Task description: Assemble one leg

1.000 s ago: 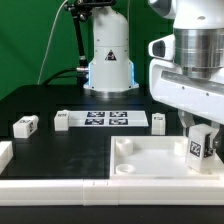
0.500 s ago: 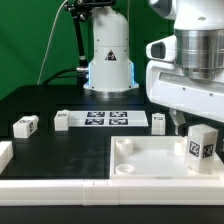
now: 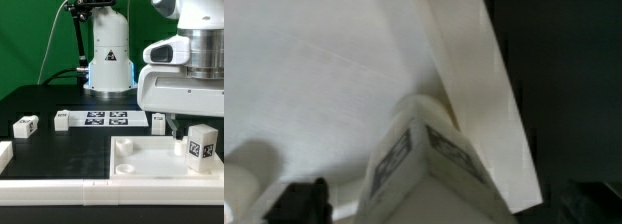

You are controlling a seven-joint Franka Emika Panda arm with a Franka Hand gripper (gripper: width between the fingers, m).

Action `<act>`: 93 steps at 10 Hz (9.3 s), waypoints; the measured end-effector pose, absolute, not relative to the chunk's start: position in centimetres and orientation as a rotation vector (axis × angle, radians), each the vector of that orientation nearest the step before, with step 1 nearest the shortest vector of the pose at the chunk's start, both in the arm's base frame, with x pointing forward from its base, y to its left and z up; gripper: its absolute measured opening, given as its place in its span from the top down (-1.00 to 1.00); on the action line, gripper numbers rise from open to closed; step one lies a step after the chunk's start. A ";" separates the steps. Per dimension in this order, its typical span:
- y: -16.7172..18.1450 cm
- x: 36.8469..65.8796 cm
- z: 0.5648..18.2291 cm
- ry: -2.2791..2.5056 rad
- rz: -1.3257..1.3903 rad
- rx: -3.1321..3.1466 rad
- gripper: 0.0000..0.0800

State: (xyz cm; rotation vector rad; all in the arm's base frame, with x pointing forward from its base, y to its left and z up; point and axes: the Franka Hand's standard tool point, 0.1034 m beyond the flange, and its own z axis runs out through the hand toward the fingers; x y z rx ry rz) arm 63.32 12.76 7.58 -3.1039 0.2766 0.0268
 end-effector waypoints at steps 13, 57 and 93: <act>12.4 63.4 7.5 -0.158 0.020 -3.119 0.28; 11.7 63.4 7.1 1.580 0.049 -2.676 0.27; 11.5 63.8 7.1 1.513 0.002 -2.677 0.24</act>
Offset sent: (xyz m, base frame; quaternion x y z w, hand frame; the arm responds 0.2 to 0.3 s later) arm 0.0007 -0.0002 0.0029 0.0030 -0.0046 -0.1778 0.9841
